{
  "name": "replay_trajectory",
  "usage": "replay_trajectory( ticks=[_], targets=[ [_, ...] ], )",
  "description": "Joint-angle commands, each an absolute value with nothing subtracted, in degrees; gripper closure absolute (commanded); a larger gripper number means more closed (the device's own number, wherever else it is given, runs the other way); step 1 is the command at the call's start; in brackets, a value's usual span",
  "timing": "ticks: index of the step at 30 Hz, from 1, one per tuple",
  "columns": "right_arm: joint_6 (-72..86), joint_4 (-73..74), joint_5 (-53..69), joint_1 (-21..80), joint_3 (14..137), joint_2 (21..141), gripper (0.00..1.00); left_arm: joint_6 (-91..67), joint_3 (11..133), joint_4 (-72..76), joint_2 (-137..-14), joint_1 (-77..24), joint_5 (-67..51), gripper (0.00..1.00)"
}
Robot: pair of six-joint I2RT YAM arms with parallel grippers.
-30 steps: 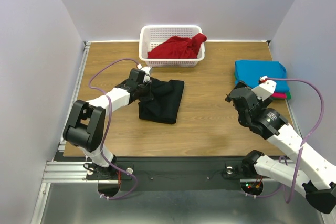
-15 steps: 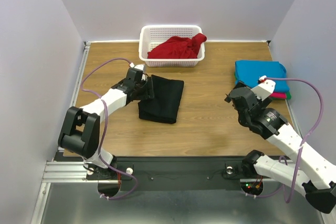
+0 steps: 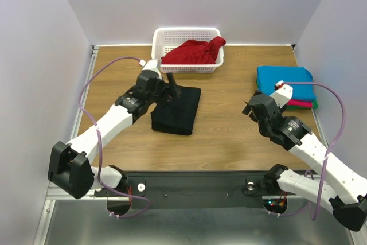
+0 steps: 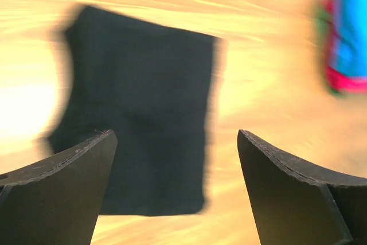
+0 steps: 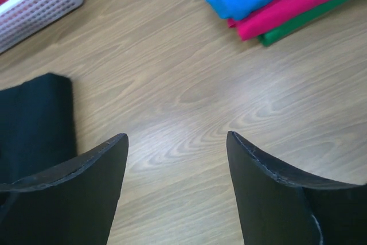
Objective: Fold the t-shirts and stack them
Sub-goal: Fold the tshirt
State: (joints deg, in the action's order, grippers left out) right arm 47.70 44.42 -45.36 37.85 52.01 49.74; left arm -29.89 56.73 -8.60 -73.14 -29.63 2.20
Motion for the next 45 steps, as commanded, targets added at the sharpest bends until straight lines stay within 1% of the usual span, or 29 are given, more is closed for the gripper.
replay_trajectory(
  ticks=[1,2,3,4,6,8,10,12,14,17,18,19,22,23,24,25,28,31,32,33,35,38,41,42,44,45],
  targets=[
    [46.7,38.3,-37.2,37.5,53.9,50.9,0.32,-32.3,56.3,1.7,-74.3,-35.5,-5.3,0.01],
    [46.3,36.1,-35.5,37.6,54.0,51.2,0.46,-32.5,55.4,3.9,-74.6,-36.0,-7.4,0.01],
    [45.9,34.4,-33.5,37.5,53.7,51.7,0.53,-33.1,52.6,6.2,-75.0,-36.4,-8.9,0.01],
    [45.4,30.9,-29.6,37.5,53.5,53.2,0.59,-34.7,50.9,11.9,-75.1,-36.5,-11.8,0.01],
    [45.7,27.6,-26.4,37.6,53.6,55.4,0.65,-36.3,47.0,16.2,-75.7,-36.5,-13.5,0.01],
    [46.1,22.4,-22.0,37.6,54.4,59.0,0.68,-37.3,45.1,19.6,-76.8,-36.6,-14.7,0.01],
    [45.6,17.0,-15.7,37.4,55.8,63.8,0.69,-38.6,41.9,23.3,-78.0,-36.8,-15.8,0.01],
    [44.5,14.7,-11.4,37.4,57.9,67.8,0.68,-38.8,40.5,24.0,-78.7,-36.8,-14.9,0.01],
    [43.7,12.7,-6.4,37.3,61.2,74.8,0.68,-38.2,39.2,22.5,-79.5,-36.7,-11.4,0.02],
    [42.7,11.0,-1.4,36.9,64.7,81.5,0.68,-38.2,37.2,19.4,-79.4,-35.9,-7.3,0.02],
    [41.8,10.6,-0.6,36.7,66.5,85.9,0.68,-38.4,36.6,18.6,-79.1,-35.0,-6.3,0.02],
    [41.3,9.6,1.6,36.6,67.4,87.8,0.69,-38.8,35.2,17.3,-78.3,-33.3,-5.5,0.02],
    [40.1,8.1,4.7,36.0,70.6,96.0,0.71,-39.5,31.5,17.2,-76.0,-30.5,-4.9,0.02],
    [39.6,7.0,7.4,36.0,71.3,98.1,0.73,-39.5,30.8,17.0,-75.5,-29.8,-4.3,0.02],
    [39.1,6.6,8.5,35.8,72.8,99.8,0.77,-39.5,29.9,16.6,-74.8,-28.6,-3.5,0.01],
    [39.1,6.3,9.4,35.7,73.4,103.7,0.78,-39.3,29.6,15.7,-74.7,-28.2,-3.0,0.02],
    [39.3,4.3,10.6,35.2,74.7,108.4,0.79,-38.5,29.4,15.2,-75.1,-27.1,-2.2,0.02],
    [39.5,3.0,9.3,34.5,75.1,114.8,0.8,-38.7,29.8,14.4,-77.3,-25.5,-1.7,0.02],
    [39.5,2.8,9.1,34.4,74.9,115.7,0.8,-38.8,30.0,14.3,-78.1,-25.0,-1.8,0.02],
    [39.2,2.6,9.2,34.2,74.6,116.6,0.83,-38.8,30.2,14.1,-79.5,-24.4,-1.8,0.02],
    [39.2,2.2,9.3,34.1,73.3,117.4,0.83,-38.7,30.7,13.8,-80.9,-22.9,-1.7,0.02],
    [40.3,0.5,9.8,34.2,66.3,115.2,0.83,-37.2,32.5,12.2,-83.1,-20.9,-0.9,0.02],
    [44.1,-1.8,7.8,34.3,56.7,108.1,0.83,-34.8,35.2,11.6,-84.1,-20.4,-0.4,0.02],
    [45.2,-2.3,7.2,34.8,51.0,103.6,0.83,-34.2,37.0,11.6,-84.5,-20.4,-0.9,0.02],
    [46.8,-2.8,5.8,35.6,46.4,98.5,0.83,-32.8,38.7,11.6,-84.9,-20.5,-3.5,0.02],
    [48.4,-2.8,5.0,35.9,44.1,96.2,0.81,-31.7,39.5,11.6,-84.8,-20.5,-4.5,0.02]
  ],
)
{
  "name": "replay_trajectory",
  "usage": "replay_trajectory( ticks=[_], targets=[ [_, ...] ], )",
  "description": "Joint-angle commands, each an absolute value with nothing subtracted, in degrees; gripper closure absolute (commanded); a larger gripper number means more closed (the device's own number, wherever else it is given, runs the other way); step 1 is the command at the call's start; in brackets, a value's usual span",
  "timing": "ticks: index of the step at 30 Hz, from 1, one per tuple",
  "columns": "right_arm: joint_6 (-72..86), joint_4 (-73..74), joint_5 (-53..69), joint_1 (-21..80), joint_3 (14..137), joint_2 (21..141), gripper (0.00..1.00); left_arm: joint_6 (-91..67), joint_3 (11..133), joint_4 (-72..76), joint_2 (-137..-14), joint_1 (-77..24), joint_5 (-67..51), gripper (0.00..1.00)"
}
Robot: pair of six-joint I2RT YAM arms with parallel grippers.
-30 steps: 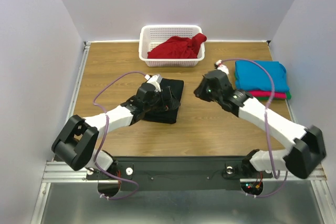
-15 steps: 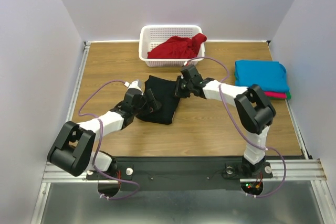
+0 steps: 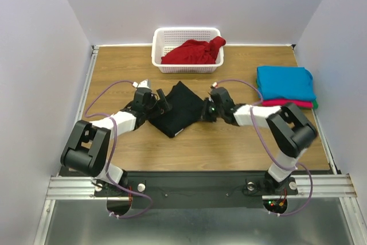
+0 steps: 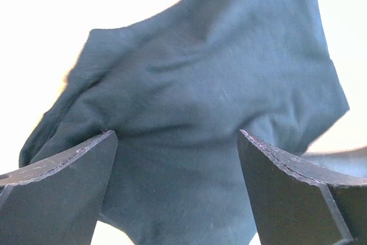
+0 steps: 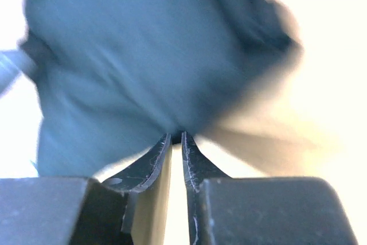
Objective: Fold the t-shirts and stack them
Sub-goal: Fold the tshirt
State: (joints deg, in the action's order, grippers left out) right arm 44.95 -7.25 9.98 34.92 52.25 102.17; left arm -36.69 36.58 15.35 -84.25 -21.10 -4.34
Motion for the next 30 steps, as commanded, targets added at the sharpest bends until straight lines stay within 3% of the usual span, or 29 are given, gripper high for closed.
replay_trajectory(
  ticks=[1,5,6,10,13,14,18,23,30],
  targets=[
    [48.8,-3.0,4.7,36.5,41.1,91.1,0.79,-31.3,40.5,11.4,-83.9,-20.7,-5.4,0.02],
    [48.1,-2.3,4.7,36.5,39.4,79.5,0.64,-30.7,41.8,10.1,-77.9,-23.5,-7.4,0.02],
    [48.5,-2.2,4.7,36.5,39.5,77.5,0.55,-30.8,42.0,9.5,-76.3,-24.4,-7.0,0.02],
    [47.5,-1.9,2.9,36.6,42.4,70.6,0.44,-34.3,41.8,6.6,-66.3,-30.1,-3.9,0.02],
    [46.1,-1.8,0.9,36.4,46.5,71.6,0.45,-37.1,39.0,9.6,-63.2,-34.5,-3.6,0.01],
    [45.8,-1.9,0.7,36.5,48.0,72.8,0.52,-37.4,38.2,10.9,-63.2,-35.8,-5.3,0.01],
    [44.0,-1.9,4.6,36.4,55.8,81.7,0.59,-38.7,35.1,16.5,-67.0,-36.7,-8.1,0.01],
    [39.8,-1.8,6.5,36.1,65.3,94.3,0.59,-39.6,30.4,20.8,-70.3,-36.8,-8.2,0.02],
    [36.8,-1.8,4.8,35.6,65.2,102.5,0.59,-40.8,24.9,20.5,-72.1,-36.4,-4.9,0.02]
  ],
)
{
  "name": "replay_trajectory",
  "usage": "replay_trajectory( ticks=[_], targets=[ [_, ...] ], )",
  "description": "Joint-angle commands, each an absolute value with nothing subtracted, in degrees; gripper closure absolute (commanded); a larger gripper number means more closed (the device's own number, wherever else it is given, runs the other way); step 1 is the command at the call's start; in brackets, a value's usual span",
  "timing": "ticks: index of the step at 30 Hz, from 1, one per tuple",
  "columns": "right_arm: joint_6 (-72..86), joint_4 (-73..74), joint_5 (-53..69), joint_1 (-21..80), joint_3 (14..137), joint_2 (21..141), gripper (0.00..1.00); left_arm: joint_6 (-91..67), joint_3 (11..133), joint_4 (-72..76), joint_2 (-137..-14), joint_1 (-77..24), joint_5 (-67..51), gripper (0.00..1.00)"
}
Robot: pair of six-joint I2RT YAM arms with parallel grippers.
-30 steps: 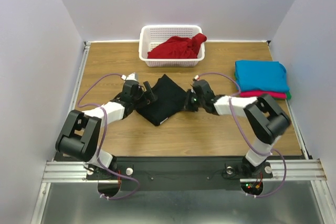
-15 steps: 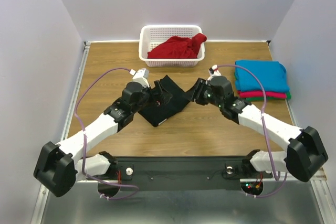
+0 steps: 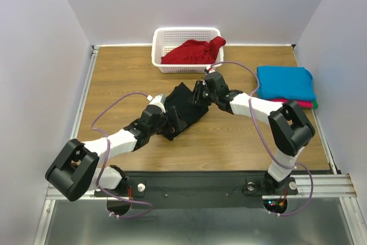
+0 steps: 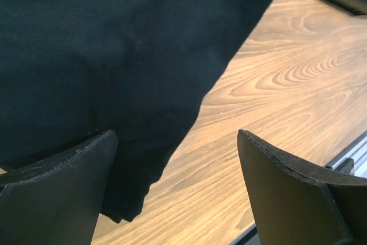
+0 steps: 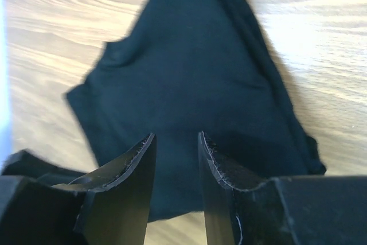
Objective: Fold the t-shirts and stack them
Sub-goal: Fold the tshirt
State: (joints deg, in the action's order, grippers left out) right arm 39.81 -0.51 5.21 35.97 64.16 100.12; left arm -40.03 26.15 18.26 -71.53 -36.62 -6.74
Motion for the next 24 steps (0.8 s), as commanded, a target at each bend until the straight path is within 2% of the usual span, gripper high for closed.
replay_trajectory(
  ticks=[1,7,9,13,14,17,21,24],
  targets=[
    [36.8,-1.9,5.2,35.5,64.6,103.3,0.59,-40.6,24.7,19.8,-72.2,-36.4,-4.7,0.02],
    [39.7,-2.1,6.4,35.6,53.0,102.0,0.6,-39.7,27.2,13.3,-68.8,-36.4,-0.5,0.02],
    [41.8,-2.1,6.4,35.5,49.3,99.3,0.63,-39.9,28.1,10.4,-65.5,-36.4,2.3,0.02],
    [42.9,-2.4,5.6,35.8,40.2,89.2,0.62,-42.2,29.0,4.7,-58.1,-35.9,7.8,0.02],
    [42.4,-2.3,5.6,35.9,38.8,85.2,0.56,-42.6,29.2,4.0,-57.3,-35.5,9.6,0.02],
    [41.4,-1.8,5.1,35.8,39.5,77.9,0.52,-42.4,31.0,1.4,-57.4,-31.1,9.8,0.02],
    [39.6,-0.2,0.4,35.7,43.1,75.3,0.27,-40.5,31.3,6.0,-60.9,-25.3,2.4,0.02],
    [38.2,4.1,-6.7,35.2,47.4,78.2,0.24,-39.8,31.6,10.3,-65.9,-24.6,-2.4,0.02]
  ],
)
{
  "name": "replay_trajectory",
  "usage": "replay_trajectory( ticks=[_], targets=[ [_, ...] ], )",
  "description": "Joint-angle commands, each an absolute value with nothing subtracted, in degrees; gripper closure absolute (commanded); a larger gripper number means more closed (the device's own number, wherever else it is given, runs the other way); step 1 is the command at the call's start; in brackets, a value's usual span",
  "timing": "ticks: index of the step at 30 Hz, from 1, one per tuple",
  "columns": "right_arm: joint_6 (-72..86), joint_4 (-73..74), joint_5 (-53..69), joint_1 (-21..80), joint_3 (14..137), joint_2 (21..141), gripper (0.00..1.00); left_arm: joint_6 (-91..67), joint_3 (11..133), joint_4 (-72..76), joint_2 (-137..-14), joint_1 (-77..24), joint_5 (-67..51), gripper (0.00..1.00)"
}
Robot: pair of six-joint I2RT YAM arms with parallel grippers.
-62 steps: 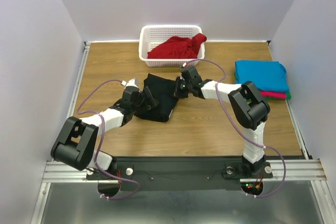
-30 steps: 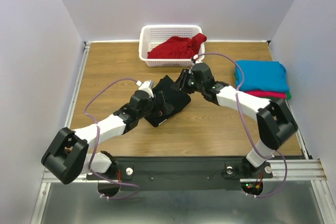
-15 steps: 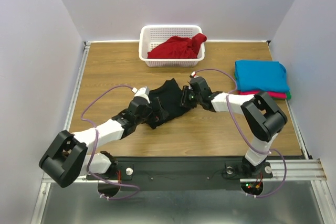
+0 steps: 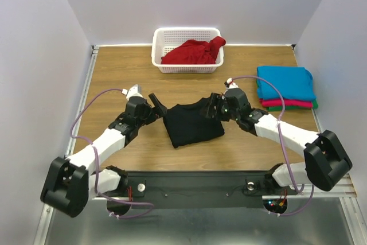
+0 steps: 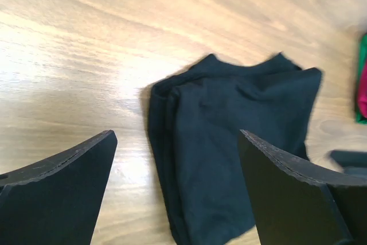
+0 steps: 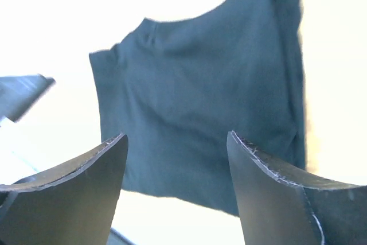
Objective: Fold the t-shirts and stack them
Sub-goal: Fold the tshirt
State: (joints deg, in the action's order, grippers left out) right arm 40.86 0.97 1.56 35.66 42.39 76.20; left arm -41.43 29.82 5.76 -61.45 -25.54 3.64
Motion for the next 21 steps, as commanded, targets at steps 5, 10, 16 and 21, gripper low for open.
replay_trajectory(
  ticks=[5,10,16,21],
  targets=[
    [36.9,5.3,-9.0,33.0,53.1,84.7,0.24,-38.7,33.3,15.5,-74.1,-24.5,-5.8,0.12],
    [35.5,5.5,-9.1,31.4,57.8,91.0,0.3,-38.1,36.0,17.3,-80.7,-24.4,-6.4,0.34],
    [34.7,5.5,-5.7,30.9,61.9,97.3,0.61,-37.5,37.9,18.6,-85.5,-24.4,-7.7,0.53],
    [35.5,5.9,-5.9,30.8,62.5,97.4,0.97,-37.7,38.8,17.9,-88.2,-24.4,-7.7,1.0]
  ],
)
